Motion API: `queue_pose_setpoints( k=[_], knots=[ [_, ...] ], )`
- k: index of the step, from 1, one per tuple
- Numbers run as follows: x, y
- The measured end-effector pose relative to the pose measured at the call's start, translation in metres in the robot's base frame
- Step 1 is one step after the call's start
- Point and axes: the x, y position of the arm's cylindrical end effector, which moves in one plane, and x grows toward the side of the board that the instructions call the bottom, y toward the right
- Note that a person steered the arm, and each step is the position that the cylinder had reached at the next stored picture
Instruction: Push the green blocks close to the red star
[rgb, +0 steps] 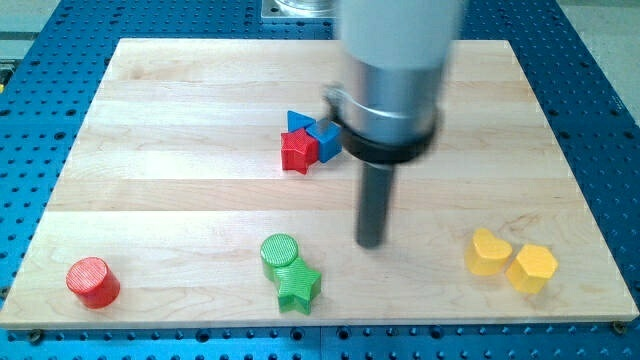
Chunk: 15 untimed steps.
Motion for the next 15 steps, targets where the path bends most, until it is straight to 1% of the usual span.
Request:
queue_pose_setpoints(
  k=[1,2,3,4,5,6,7,9,10,11,12,13,14,15],
  knots=[
    [0.054,-0.016],
    [0.055,-0.048],
    [0.055,-0.104],
    [0.056,-0.117],
    [0.048,-0.134],
    [-0.007,-0.145],
    [-0.047,-0.153],
    [-0.081,-0.160],
    [-0.035,-0.175],
    [-0.083,-0.173],
    [-0.087,-0.142],
    [-0.081,-0.128],
    [-0.039,-0.205],
    [-0.043,-0.250]
  ],
)
